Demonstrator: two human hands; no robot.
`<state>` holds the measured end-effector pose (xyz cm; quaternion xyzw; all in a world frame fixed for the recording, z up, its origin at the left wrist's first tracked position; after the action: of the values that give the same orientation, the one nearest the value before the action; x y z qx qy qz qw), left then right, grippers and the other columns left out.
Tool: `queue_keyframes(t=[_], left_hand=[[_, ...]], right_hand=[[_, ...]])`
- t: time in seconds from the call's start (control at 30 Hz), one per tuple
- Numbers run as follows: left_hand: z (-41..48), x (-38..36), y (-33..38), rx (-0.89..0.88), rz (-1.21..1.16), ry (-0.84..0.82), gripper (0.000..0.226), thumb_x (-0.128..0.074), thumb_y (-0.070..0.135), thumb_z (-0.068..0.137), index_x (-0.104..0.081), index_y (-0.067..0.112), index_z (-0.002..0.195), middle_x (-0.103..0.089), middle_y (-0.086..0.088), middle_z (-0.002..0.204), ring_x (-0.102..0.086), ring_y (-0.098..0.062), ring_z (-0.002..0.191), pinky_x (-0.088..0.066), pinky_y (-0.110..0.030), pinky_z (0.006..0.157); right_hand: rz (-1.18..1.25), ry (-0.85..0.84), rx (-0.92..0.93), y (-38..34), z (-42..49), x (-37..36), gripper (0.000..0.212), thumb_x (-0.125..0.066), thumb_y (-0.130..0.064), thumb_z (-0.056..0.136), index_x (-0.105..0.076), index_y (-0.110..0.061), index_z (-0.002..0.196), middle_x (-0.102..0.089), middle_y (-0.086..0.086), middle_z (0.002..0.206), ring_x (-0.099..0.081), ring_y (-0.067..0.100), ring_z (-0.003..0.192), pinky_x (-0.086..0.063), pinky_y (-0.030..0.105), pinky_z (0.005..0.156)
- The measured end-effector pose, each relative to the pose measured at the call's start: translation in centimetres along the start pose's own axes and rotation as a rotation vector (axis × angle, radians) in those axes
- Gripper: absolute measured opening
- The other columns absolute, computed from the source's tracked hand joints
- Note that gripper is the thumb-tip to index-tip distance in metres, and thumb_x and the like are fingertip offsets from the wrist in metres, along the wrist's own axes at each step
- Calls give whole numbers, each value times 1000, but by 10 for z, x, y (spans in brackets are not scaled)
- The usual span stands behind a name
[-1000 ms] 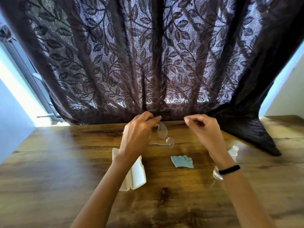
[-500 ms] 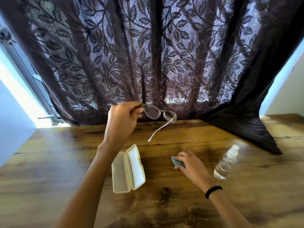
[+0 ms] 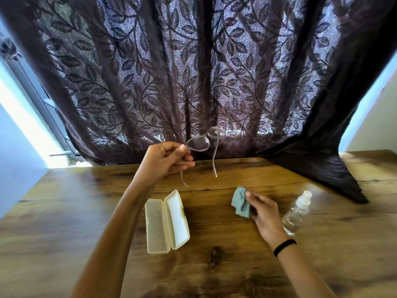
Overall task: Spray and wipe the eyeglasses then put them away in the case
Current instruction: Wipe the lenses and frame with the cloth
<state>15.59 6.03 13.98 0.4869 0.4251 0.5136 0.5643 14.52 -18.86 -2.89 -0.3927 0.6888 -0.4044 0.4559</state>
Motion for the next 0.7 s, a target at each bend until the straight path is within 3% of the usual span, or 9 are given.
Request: queue_keyframes(t=[0.1, 0.2, 0.27, 0.37, 0.5, 0.6, 0.7], left_hand=[[-3, -7, -10, 14, -67, -37, 18, -46, 9, 92, -63, 10, 84, -71, 2, 67, -71, -11, 70, -56, -14, 59], [-7, -14, -20, 20, -118, -82, 17, -47, 7, 91, -63, 8, 86, -70, 1, 71, -70, -12, 72, -56, -16, 64], [-8, -18, -25, 7, -114, -97, 16, -47, 3, 90, -62, 7, 85, -69, 2, 70, -70, -10, 70, -56, -15, 63], [-9, -21, -32, -38, -51, -85, 14, -51, 2, 88, -64, 7, 85, -70, 4, 68, -70, -10, 69, -55, -15, 63], [-10, -24, -38, -123, 23, -31, 19, -53, 0, 87, -67, 12, 83, -71, 5, 67, -68, -8, 68, -54, -14, 63], [-13, -30, -39, -194, 46, 18, 24, -55, -2, 85, -69, 17, 80, -72, 8, 65, -67, -4, 64, -52, -13, 60], [-17, -38, -39, -248, 43, 70, 27, -56, -4, 84, -69, 19, 78, -72, 9, 64, -67, -4, 62, -53, -14, 59]], right_hand=[[467, 41, -288, 4, -2, -4, 10, -55, -16, 89, -59, -8, 93, -62, 12, 94, -59, 23, 88, -46, 42, 93], [622, 26, -296, -8, -5, -10, 15, -54, -19, 90, -58, -5, 94, -62, 12, 98, -59, 23, 94, -41, 40, 102], [637, -14, -228, -24, -7, -15, 10, -54, -12, 88, -60, -6, 93, -65, 11, 97, -63, 21, 91, -51, 35, 93], [484, -33, 23, -59, -15, -22, 12, -56, -6, 85, -66, -11, 89, -71, 4, 86, -68, 13, 77, -58, 25, 66], [38, 89, 585, -114, -45, -40, 24, -62, -5, 83, -65, -14, 105, -69, -1, 97, -64, 5, 89, -53, 21, 78], [-374, 136, 1022, -138, -75, -69, 26, -62, 0, 83, -63, -5, 108, -63, 2, 99, -59, -5, 85, -47, 7, 71], [-679, 97, 1226, -131, -93, -98, 25, -63, 1, 82, -65, -1, 107, -61, 7, 95, -53, 8, 87, -43, 10, 77]])
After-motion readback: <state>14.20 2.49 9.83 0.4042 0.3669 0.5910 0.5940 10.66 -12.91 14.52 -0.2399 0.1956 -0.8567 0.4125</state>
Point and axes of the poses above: each hand's wrist, its own z-axis towards the middle knuckle, its own x-axis out of the back of the hand, y = z × x, the point moved 6 cm from there along z, towards the middle knuckle
